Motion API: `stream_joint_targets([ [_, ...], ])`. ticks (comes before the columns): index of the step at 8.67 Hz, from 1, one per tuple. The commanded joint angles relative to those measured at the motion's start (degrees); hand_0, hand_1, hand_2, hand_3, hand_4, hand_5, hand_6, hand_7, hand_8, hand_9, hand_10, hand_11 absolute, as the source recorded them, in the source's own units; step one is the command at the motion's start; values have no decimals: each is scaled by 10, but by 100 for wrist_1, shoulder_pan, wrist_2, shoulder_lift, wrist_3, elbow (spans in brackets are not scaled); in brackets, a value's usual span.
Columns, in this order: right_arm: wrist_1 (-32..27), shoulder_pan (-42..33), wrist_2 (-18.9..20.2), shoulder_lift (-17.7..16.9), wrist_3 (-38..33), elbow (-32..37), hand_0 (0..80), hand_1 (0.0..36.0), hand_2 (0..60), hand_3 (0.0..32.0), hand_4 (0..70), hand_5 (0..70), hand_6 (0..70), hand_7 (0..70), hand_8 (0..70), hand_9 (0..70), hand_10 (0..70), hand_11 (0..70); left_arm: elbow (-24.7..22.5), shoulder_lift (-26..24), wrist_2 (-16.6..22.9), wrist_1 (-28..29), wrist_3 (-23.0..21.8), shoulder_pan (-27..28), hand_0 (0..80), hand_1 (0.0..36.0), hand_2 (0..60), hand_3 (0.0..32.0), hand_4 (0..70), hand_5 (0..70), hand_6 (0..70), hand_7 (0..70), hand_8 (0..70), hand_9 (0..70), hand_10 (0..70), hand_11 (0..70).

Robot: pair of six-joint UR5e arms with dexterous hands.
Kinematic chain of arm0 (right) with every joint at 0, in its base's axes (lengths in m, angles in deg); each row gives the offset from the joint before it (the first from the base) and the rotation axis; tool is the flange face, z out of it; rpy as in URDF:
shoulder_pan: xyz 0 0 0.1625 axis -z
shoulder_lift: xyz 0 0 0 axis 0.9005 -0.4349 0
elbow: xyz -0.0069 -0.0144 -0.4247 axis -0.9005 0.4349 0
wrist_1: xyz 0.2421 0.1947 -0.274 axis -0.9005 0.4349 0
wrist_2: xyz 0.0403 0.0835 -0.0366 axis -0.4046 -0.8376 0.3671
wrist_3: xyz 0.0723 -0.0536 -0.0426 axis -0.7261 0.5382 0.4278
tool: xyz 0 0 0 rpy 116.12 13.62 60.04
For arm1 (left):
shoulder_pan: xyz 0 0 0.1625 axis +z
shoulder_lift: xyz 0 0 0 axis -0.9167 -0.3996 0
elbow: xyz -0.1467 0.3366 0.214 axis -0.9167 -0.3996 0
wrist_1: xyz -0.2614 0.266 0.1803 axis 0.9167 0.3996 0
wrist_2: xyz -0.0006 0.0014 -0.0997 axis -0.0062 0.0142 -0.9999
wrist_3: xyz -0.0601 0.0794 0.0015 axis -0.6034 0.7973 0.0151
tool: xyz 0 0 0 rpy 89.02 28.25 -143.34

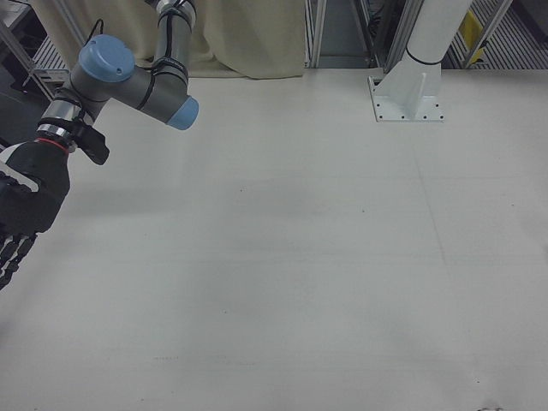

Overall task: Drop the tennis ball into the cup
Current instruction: 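Bring the left hand holding the yellow tennis ball into view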

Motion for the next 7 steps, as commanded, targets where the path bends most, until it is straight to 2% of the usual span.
stream_joint_targets([
  [1, 0, 0, 4, 0, 0, -2, 0, 0, 0, 0, 0, 0, 0, 0, 0, 0, 0, 0, -365, -240, 584, -68, 34, 334, 800, 360, 293, 0, 516, 331, 700, 700, 623, 700, 600, 700],
  [2, 0, 0, -5, 0, 0, -2, 0, 0, 0, 0, 0, 0, 0, 0, 0, 0, 0, 0, -411, -294, 562, -140, 43, 668, 800, 359, 370, 0, 502, 331, 700, 700, 623, 700, 566, 700],
  [3, 0, 0, 4, 0, 0, 7, 0, 0, 0, 0, 0, 0, 0, 0, 0, 0, 0, 0, -516, -408, 449, -314, 78, 1002, 800, 347, 280, 0, 502, 296, 700, 700, 598, 700, 525, 700],
  [4, 0, 0, -5, 0, 0, 7, 0, 0, 0, 0, 0, 0, 0, 0, 0, 0, 0, 0, -535, -453, 247, -316, 69, 1301, 800, 327, 282, 0, 495, 257, 700, 700, 622, 700, 374, 548],
  [5, 0, 0, -5, 0, 0, -2, 0, 0, 0, 0, 0, 0, 0, 0, 0, 0, 0, 0, -518, -462, 211, -281, 69, 1531, 726, 283, 247, 0, 494, 200, 700, 700, 615, 700, 113, 179],
  [6, 0, 0, -5, 0, 0, -2, 0, 0, 0, 0, 0, 0, 0, 0, 0, 0, 0, 0, -526, -453, 210, -272, 78, 1542, 662, 269, 268, 0, 481, 203, 700, 700, 615, 700, 100, 159],
  [7, 0, 0, -5, 0, 0, -2, 0, 0, 0, 0, 0, 0, 0, 0, 0, 0, 0, 0, -535, -427, 210, -229, 96, 1568, 634, 258, 272, 0, 463, 199, 700, 700, 611, 700, 96, 153],
])
